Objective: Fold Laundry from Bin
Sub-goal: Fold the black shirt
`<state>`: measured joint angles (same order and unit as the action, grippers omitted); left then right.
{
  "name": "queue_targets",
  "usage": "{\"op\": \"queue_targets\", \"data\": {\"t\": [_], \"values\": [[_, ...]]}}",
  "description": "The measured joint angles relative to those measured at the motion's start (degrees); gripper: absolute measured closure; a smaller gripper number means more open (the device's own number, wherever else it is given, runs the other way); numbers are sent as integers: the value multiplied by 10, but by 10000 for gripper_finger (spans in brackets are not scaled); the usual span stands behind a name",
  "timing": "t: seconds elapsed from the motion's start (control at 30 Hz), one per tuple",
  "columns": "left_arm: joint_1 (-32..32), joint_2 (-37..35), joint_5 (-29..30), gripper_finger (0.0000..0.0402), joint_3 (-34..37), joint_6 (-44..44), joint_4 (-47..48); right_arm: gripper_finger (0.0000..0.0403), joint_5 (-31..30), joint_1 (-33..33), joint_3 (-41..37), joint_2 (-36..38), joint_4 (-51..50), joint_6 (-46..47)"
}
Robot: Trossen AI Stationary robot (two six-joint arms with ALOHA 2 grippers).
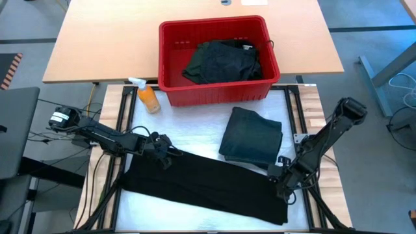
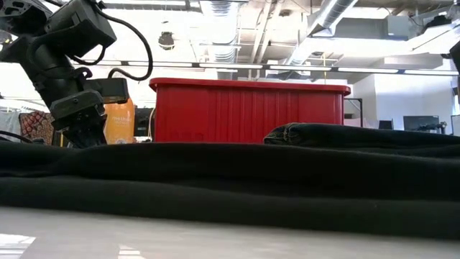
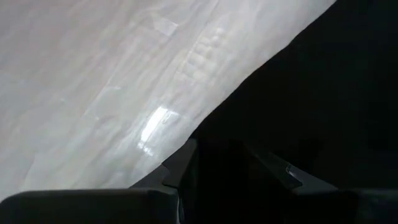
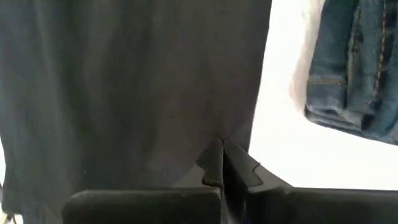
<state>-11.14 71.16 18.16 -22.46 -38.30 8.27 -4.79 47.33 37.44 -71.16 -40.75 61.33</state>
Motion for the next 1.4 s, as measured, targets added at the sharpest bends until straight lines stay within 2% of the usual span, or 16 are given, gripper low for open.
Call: {"op": "queue_targets", "data": {"t": [0.33, 0.63, 0.87, 1.13, 1.23, 1.4], "values": [[0, 0, -10, 297, 0, -5, -4, 392, 5, -2, 42, 42, -96, 11], [0, 0, -9, 297, 0, -6, -18, 388, 5, -2, 43, 20, -210, 75], [0, 0, -10, 297, 0, -10, -18, 328, 6, -14, 43, 16, -226, 98], [0, 0, -9, 297, 0, -13, -15, 248, 35, -41, 96, 16, -334, 111], [0, 0, -1, 297, 0, -12, -13, 229, 43, -31, 117, 16, -296, 175], [0, 0, 21, 297, 0, 0, -12, 206, 72, 15, 103, 9, -182, 334]]}}
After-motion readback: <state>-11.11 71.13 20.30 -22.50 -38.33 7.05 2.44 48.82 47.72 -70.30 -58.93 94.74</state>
